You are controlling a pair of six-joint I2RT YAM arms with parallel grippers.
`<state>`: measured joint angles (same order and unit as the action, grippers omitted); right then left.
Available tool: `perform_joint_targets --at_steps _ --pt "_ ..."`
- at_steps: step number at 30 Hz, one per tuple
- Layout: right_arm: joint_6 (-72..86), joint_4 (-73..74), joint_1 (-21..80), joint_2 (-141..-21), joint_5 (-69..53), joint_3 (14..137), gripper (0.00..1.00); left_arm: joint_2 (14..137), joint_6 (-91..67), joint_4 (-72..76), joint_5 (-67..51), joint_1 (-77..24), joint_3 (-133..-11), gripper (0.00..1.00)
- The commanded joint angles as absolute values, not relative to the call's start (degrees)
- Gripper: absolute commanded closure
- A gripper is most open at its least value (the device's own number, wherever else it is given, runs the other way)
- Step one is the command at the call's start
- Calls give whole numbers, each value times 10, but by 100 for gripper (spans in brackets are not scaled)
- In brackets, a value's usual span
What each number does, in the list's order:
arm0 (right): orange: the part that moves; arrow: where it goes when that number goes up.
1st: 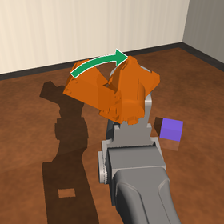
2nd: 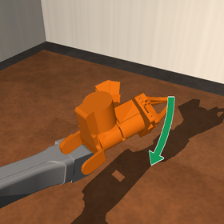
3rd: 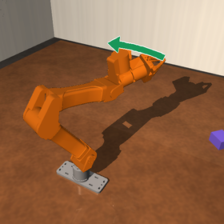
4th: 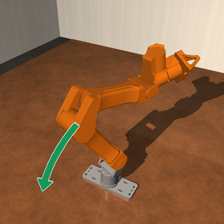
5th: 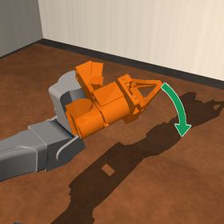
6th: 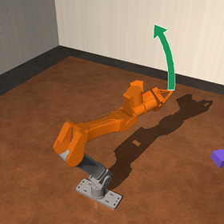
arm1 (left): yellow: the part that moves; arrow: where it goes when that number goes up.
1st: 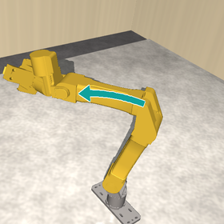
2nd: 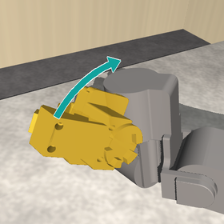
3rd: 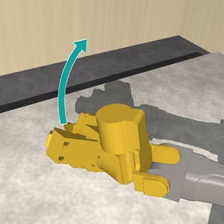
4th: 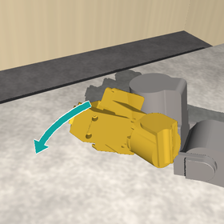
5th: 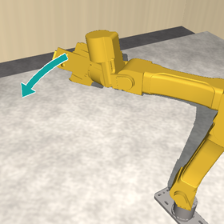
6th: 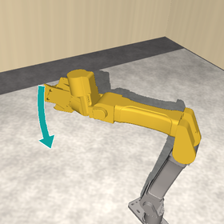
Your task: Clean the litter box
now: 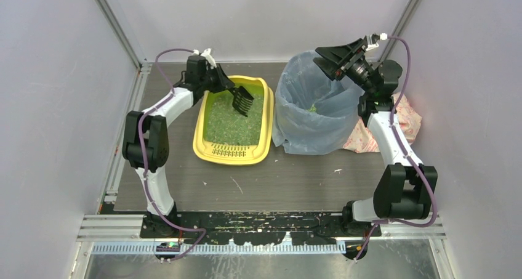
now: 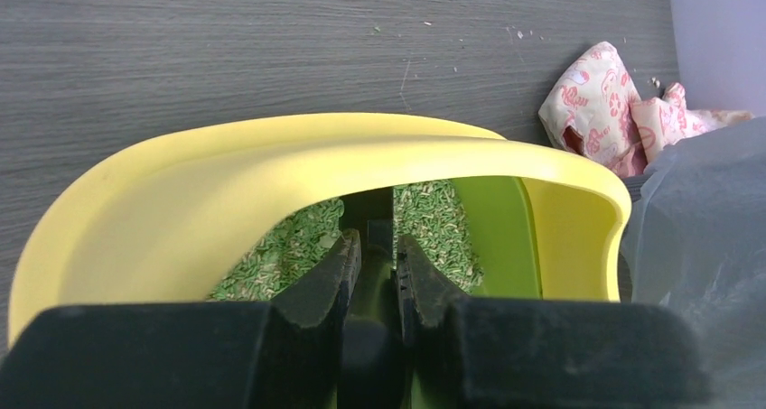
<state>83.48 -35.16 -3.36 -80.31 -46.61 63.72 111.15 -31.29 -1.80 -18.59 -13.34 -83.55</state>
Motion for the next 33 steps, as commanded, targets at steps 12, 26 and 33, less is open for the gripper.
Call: perform_joint_targets --at_steps 12,26,33 --pt "808 -334 -32 -734 -478 604 36 1125 -445 95 -290 -178 -776 100" --pt "798 -321 -32 -703 -474 578 36 1108 -604 235 -356 -174 -730 100" --pt "795 -316 -32 -700 -474 578 36 1114 -624 270 -365 -173 -717 100"
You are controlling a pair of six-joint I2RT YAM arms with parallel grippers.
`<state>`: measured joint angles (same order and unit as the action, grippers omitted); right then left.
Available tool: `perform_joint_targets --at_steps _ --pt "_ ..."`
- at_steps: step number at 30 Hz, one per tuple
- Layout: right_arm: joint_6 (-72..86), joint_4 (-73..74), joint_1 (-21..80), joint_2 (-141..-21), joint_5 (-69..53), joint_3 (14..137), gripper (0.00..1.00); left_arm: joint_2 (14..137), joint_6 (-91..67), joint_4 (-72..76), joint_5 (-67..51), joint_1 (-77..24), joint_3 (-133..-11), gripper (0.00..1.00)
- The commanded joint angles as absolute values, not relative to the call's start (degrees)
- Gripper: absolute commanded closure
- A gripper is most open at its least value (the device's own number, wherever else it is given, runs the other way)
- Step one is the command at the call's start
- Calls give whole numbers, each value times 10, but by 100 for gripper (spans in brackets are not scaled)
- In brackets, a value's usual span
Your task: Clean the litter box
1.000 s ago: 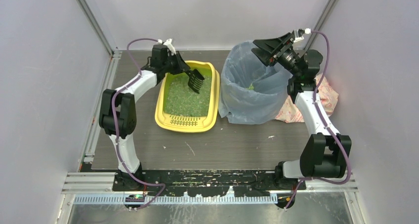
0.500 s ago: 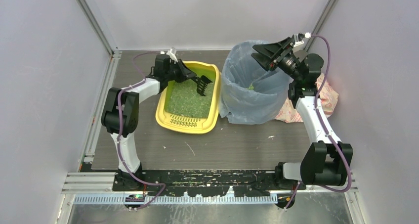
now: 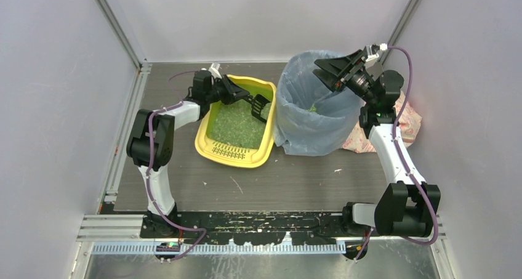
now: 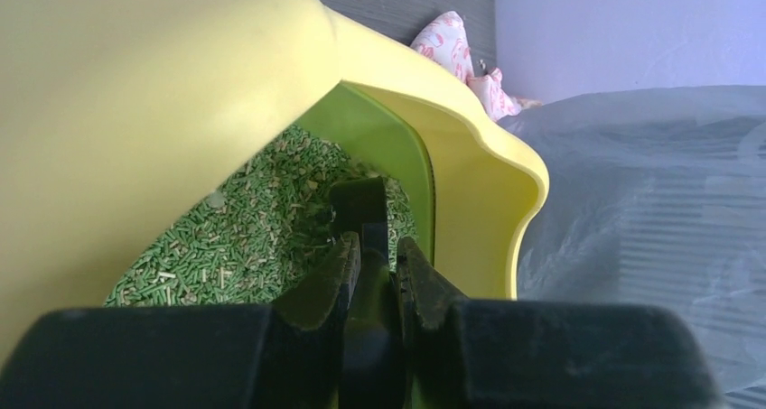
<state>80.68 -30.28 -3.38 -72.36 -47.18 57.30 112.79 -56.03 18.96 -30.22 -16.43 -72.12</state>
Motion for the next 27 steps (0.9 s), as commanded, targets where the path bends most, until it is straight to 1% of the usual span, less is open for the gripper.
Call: perform_joint_targets --at_steps 1,9,14,20,24,27 --pt "795 -315 -33 -700 -474 579 36 1114 -619 268 -366 -173 -716 100" --pt "793 -312 -32 -703 -474 582 36 1074 -544 207 -371 -134 -709 100" --pt "793 -314 -33 -709 -474 584 36 1038 -545 204 -400 -91 -699 100" --pt "799 -325 -33 -721 -478 587 36 998 -483 110 -394 -79 -709 100" --pt "802 -332 -33 -727 -480 591 36 991 -480 98 -400 -73 -706 100" --pt "803 -335 -33 -728 -480 591 36 988 -508 122 -420 -65 -698 100"
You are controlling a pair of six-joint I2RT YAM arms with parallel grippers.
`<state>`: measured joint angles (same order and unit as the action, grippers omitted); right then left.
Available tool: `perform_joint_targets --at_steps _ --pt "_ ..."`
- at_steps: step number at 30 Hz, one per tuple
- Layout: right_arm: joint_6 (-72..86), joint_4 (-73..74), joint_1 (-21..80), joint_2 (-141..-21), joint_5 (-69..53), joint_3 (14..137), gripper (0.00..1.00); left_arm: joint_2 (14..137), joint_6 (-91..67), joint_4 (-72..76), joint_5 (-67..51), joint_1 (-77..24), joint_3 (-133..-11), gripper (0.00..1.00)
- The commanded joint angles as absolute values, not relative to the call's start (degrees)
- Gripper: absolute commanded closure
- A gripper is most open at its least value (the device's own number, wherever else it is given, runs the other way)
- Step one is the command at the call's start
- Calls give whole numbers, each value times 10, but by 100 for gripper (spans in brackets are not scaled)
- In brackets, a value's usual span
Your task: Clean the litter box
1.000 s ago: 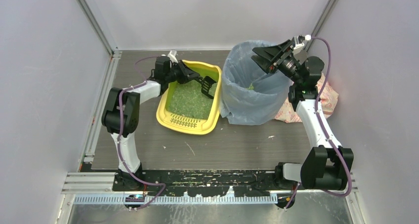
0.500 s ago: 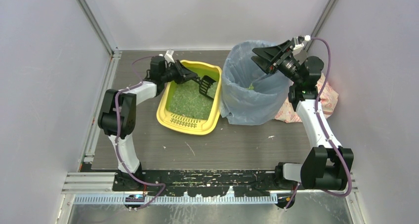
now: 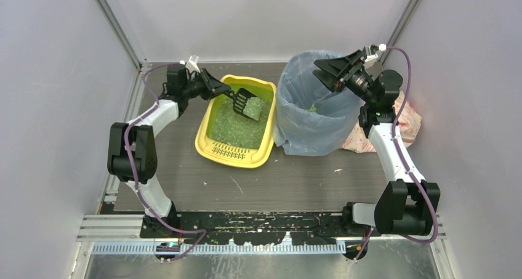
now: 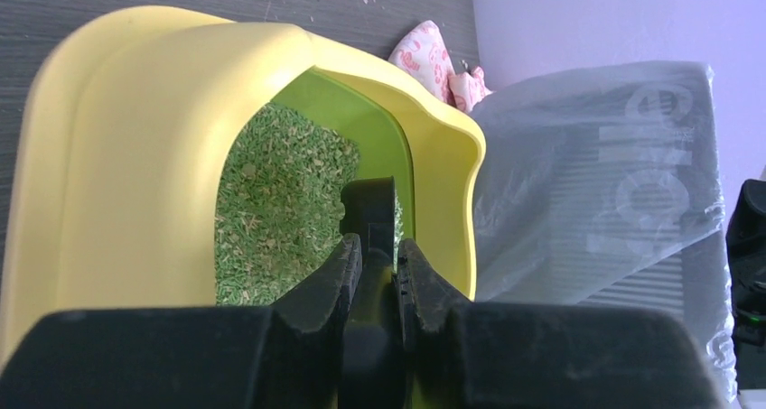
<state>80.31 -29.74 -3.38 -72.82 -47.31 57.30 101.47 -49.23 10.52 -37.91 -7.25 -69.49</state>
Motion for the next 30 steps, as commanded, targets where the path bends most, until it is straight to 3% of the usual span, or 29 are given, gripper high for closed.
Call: perform_joint_targets --at_steps 1,11,24,30 --pt "803 -336 -33 -729 -480 589 36 987 -522 133 -432 -61 -696 100" --pt "809 -351 -33 -731 -479 581 36 954 -600 232 -505 -6 -618 100" --pt "824 -373 -33 -745 -488 581 36 1055 -964 781 -564 50 -531 100" --pt "824 -372 -33 -745 -489 577 36 1069 -993 820 -563 70 -521 100"
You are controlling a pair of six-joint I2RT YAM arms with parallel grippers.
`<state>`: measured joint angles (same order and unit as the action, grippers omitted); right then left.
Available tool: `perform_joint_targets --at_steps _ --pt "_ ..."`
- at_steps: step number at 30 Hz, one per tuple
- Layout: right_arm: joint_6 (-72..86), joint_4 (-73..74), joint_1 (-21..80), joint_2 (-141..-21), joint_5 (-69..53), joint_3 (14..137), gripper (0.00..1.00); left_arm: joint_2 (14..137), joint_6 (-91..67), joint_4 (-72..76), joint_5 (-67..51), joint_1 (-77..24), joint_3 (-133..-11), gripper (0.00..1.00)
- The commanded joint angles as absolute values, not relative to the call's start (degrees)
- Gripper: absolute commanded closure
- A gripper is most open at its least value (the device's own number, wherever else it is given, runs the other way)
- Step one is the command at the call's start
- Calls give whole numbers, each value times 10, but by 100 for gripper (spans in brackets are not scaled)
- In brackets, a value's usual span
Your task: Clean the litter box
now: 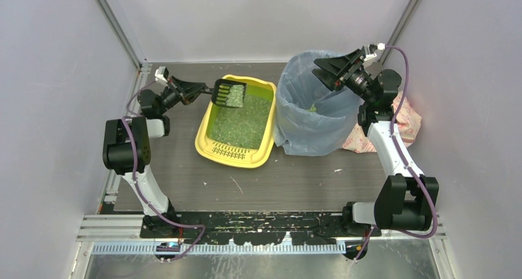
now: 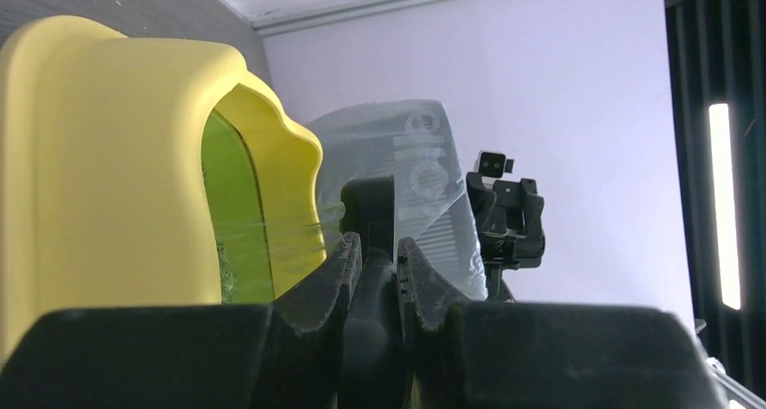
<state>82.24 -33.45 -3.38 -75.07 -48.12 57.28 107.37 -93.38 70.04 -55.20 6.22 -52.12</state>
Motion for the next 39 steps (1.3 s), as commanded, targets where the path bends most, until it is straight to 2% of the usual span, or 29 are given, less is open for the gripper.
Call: perform_joint_targets --at_steps 1,16,22,25,28,33,39 --pt "824 -372 -33 -746 -488 578 36 1071 -994 820 -564 70 -524 100" --pt "835 -401 -32 -774 -482 578 36 1127 -1024 820 -535 50 -581 100" --pt "826 -391 -31 -771 -475 587 36 1075 -990 807 -531 43 -483 100" --pt "823 -388 -31 -781 -478 588 36 1116 -1009 820 -540 43 -513 100" --pt "856 -435 -31 -801 -488 597 36 1107 -1002 819 -540 40 -517 100" --pt "848 -425 -30 -806 -483 607 36 1113 -991 820 -548 35 -523 100" --pt "851 -427 -30 -811 -486 610 36 1095 -904 689 -551 29 -555 100"
